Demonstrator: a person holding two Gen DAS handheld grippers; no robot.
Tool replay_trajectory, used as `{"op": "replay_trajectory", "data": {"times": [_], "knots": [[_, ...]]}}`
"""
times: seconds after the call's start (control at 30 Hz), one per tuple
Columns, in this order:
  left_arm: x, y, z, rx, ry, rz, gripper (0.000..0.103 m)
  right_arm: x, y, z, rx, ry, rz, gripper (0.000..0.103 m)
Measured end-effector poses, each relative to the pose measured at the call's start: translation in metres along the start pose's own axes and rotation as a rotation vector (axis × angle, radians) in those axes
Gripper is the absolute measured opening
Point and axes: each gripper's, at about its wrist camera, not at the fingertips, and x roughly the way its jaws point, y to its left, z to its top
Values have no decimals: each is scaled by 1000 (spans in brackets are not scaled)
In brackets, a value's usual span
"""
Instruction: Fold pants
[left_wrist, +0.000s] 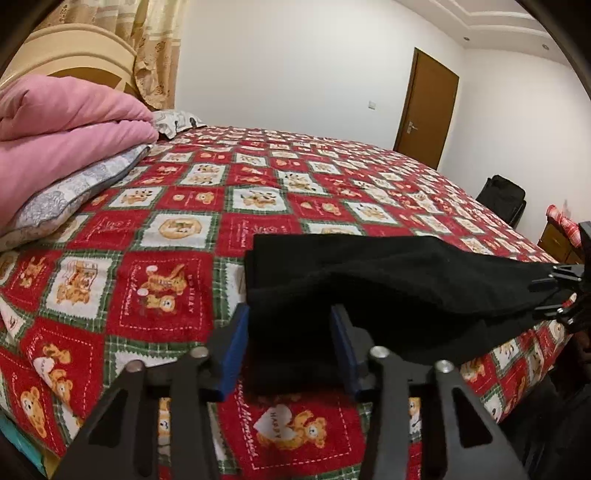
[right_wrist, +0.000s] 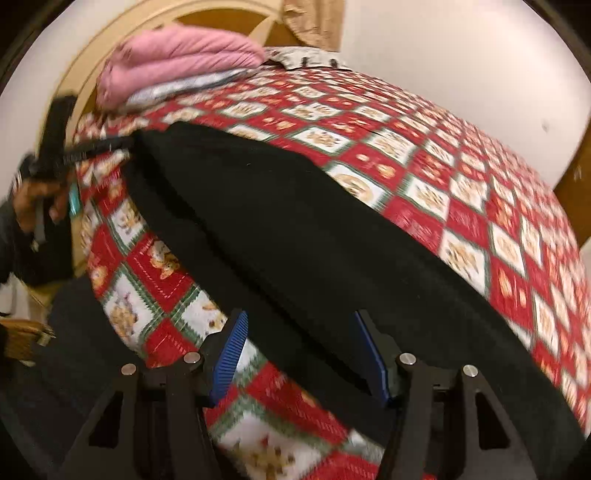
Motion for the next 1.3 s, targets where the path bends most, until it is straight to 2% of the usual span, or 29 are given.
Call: {"op": "replay_trajectory", "data": {"times": [0.07, 0.17, 0.23, 0.27, 0.3, 0.33, 0.5, 0.63, 0.87, 0.97, 1.07, 1.13, 1.3], "knots": [[-1, 0, -1, -1, -4, -13, 38, 11, 11, 5, -38, 6, -3, 60], [0, -1, -1, 11, -4, -10, 19, 27, 21, 9, -76, 21, -33, 60], [2, -1, 0, 19, -6, 1, 14, 39, 26, 10, -116, 32, -70, 56], [1, -1, 1, 24, -15, 7, 13, 43, 29, 11, -132, 33, -98, 43], [0, -1, 3, 35, -30, 15, 13, 47, 28, 12, -138, 35, -125, 36], [0, -1, 5, 43, -39, 23, 13, 49, 26, 14, -126, 38, -121, 34], [-1, 2, 15, 51, -68, 14, 13, 46, 12, 25, -41, 32, -76, 6], [5, 8, 19, 39, -72, 6, 12, 43, 19, 28, -57, 49, -75, 3], [-14, 24, 7, -8, -125, -61, 11, 18, 29, 15, -50, 28, -34, 3], [-12, 29, -5, -19, -111, -49, 11, 29, 40, 5, -81, 62, -33, 3], [-10, 38, -17, -25, -106, -2, 11, 43, 43, -3, -90, 82, -58, 3], [-12, 51, -22, -72, -111, -7, 11, 41, 39, -2, -66, 68, -54, 3], [-22, 53, -23, -78, -142, -18, 11, 39, 39, 0, -67, 66, -51, 3]]}}
